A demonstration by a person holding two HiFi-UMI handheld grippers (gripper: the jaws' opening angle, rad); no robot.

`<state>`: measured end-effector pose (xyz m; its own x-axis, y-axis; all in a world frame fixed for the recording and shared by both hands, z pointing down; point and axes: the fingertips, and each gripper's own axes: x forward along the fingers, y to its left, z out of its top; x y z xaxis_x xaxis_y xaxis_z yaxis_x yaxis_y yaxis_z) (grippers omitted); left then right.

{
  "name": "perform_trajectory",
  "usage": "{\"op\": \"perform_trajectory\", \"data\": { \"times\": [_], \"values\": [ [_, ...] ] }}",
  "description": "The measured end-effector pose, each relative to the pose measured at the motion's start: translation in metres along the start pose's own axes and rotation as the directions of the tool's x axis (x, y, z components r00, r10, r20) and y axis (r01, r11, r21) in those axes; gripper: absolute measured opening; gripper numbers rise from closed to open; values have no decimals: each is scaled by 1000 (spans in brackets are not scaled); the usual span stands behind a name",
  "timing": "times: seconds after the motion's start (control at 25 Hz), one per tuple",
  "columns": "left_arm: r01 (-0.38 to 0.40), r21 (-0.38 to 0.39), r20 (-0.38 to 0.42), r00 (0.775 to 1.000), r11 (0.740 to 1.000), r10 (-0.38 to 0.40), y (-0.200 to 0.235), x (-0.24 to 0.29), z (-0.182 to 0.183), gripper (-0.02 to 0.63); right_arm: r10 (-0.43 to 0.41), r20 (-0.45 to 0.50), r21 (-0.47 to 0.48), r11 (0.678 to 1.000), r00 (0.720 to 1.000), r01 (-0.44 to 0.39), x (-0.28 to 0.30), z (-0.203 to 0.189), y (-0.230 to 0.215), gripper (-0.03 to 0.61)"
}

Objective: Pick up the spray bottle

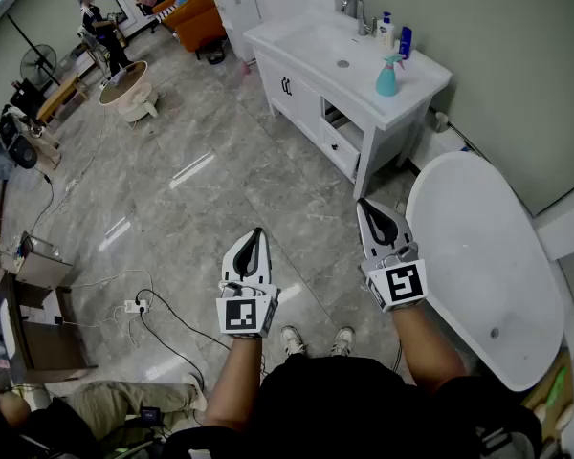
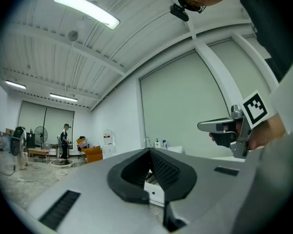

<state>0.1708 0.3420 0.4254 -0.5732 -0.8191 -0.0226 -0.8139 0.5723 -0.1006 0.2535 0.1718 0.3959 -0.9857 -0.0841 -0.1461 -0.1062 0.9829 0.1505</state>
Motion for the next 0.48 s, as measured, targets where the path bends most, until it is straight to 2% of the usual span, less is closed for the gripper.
{"op": "perform_trajectory", "data": {
  "times": [0.48],
  "values": [
    [31, 6, -6, 1000, 1000, -31, 12, -19, 7, -3, -17, -23, 7, 1000, 1000, 17, -5, -13, 27, -3]
  ]
}}
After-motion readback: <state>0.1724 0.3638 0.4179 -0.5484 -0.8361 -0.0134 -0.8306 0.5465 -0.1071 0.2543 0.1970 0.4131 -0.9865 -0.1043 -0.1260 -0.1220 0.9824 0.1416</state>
